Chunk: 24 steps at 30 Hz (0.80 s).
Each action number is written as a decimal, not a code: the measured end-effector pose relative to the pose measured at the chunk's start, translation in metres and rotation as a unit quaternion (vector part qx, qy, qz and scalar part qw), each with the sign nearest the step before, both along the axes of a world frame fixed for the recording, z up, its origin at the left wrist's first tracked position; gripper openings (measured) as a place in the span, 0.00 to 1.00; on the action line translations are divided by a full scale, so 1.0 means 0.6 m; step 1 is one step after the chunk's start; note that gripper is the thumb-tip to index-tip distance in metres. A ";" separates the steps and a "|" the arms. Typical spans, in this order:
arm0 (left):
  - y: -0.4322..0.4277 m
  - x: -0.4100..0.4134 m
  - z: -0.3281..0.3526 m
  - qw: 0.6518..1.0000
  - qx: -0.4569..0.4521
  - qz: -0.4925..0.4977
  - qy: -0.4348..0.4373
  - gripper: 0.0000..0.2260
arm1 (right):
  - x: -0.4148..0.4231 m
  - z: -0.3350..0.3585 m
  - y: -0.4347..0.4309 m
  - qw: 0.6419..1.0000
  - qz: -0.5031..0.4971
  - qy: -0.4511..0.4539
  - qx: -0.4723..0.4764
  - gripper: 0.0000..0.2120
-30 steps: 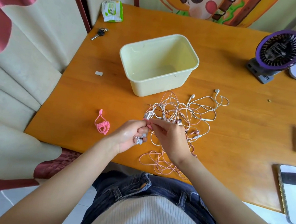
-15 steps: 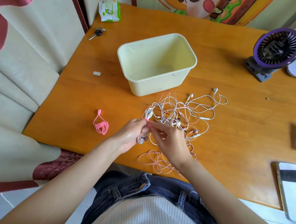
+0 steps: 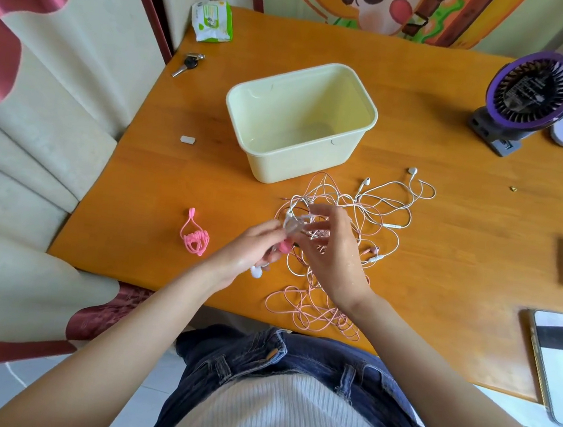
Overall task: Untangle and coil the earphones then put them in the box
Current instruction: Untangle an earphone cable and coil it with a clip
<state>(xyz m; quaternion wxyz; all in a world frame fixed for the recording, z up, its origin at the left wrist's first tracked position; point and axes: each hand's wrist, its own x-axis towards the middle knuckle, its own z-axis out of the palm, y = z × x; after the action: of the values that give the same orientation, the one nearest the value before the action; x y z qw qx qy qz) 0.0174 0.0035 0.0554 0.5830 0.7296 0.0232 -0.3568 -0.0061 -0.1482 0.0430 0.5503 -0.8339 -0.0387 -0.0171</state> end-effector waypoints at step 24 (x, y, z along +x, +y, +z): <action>0.039 0.007 0.014 0.989 0.090 0.112 -0.035 0.09 | 0.033 0.012 -0.003 0.968 0.082 0.079 -0.225 0.11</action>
<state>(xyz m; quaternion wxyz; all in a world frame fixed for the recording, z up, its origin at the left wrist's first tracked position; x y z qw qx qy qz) 0.0216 0.0269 0.0637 0.5515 0.7840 0.1164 -0.2601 0.0135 -0.1499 0.0500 0.3491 -0.9290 -0.0661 0.1036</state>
